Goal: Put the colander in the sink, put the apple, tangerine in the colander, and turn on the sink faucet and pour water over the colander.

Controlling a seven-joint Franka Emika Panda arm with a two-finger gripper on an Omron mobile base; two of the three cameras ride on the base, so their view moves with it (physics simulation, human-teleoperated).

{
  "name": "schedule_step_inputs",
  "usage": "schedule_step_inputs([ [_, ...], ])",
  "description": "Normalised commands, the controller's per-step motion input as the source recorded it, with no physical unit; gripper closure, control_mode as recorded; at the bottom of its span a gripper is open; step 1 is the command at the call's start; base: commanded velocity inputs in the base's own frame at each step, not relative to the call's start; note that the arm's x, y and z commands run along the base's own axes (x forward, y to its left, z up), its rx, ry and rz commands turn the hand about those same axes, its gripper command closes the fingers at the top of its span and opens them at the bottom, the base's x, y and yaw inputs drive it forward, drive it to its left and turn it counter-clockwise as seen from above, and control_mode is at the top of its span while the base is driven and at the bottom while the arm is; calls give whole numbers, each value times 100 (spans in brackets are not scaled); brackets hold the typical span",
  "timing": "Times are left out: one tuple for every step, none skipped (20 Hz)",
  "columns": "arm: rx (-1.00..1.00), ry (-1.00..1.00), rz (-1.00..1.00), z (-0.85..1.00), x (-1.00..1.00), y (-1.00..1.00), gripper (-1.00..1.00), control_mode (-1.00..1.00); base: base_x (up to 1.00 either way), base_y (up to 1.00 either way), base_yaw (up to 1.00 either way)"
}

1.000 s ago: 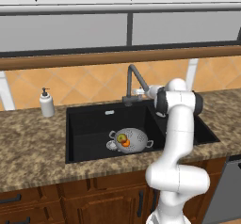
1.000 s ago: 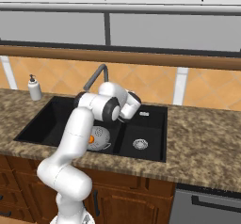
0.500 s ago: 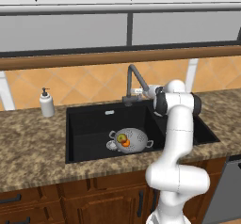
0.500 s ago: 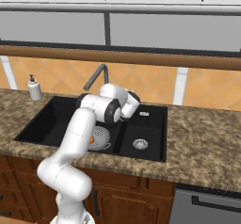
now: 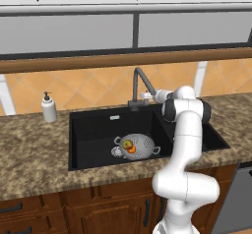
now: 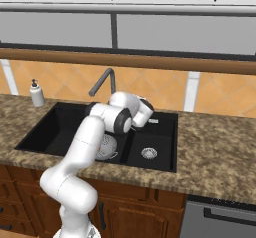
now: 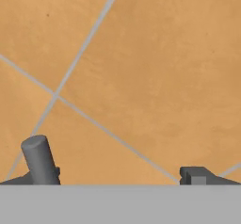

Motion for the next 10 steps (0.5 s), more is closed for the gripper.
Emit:
schedule_step_inputs([
  [0, -7, 3, -10, 0, -56, -100, -100, 0, 0, 0],
  [0, -7, 3, -9, 0, -57, -100, -100, 0, 0, 0],
  [1, -8, 1, -7, 0, -66, -100, -100, 0, 0, 0],
  [2, -7, 1, -4, 0, -70, -100, -100, 0, 0, 0],
  [3, -9, 0, -1, 0, -81, -100, -100, 0, 0, 0],
  [3, -9, 0, 0, 0, -85, -100, -100, 0, 0, 0],
  [3, -9, 0, 0, 0, -89, -100, -100, 0, 0, 0],
  [4, -9, 0, 0, 0, -97, -100, -100, 0, 0, 0],
  [2, -7, 0, 0, 0, -100, -100, -100, 0, 0, 0],
  [2, -5, 0, 0, 0, -100, -100, -100, 0, 0, 0],
])
